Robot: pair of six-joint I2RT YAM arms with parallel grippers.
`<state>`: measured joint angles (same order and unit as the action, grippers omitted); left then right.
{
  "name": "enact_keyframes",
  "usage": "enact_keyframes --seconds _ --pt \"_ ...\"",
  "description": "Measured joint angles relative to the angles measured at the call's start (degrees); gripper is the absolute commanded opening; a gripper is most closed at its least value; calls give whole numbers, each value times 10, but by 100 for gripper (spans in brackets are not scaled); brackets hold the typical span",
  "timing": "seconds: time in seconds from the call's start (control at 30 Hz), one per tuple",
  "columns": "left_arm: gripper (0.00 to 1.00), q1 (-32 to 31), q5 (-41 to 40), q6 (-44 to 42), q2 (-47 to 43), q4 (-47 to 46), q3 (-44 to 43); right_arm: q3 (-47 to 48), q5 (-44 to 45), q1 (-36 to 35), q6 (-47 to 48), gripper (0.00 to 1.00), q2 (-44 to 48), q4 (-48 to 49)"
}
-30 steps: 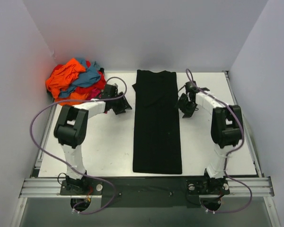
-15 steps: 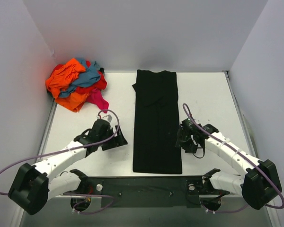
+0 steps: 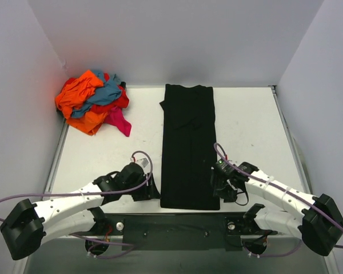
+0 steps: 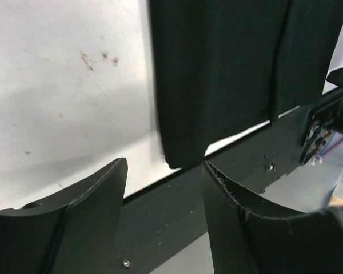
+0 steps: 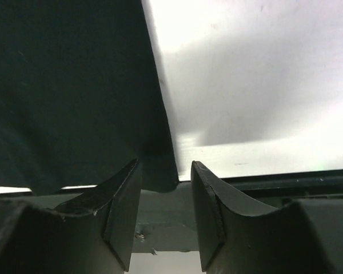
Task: Fold and stack the t-shirts
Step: Grab the bottom of the folded rectangular tshirt with both arms
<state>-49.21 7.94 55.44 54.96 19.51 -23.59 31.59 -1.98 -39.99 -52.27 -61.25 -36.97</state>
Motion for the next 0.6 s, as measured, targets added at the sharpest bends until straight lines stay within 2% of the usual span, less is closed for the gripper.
enact_keyframes --seconds 0.2,0.37,0.47,0.6 --pt "57 -53 -1 30 36 -1 0 -37 -2 -36 -33 28 15 -12" --pt "55 -63 0 42 63 -9 0 -41 -5 -40 -42 26 10 -5" --pt "53 -63 3 46 77 -17 0 -48 -9 -43 -45 20 -2 5" --pt "52 -63 6 52 89 -35 0 -50 -17 -44 -47 17 -6 14"
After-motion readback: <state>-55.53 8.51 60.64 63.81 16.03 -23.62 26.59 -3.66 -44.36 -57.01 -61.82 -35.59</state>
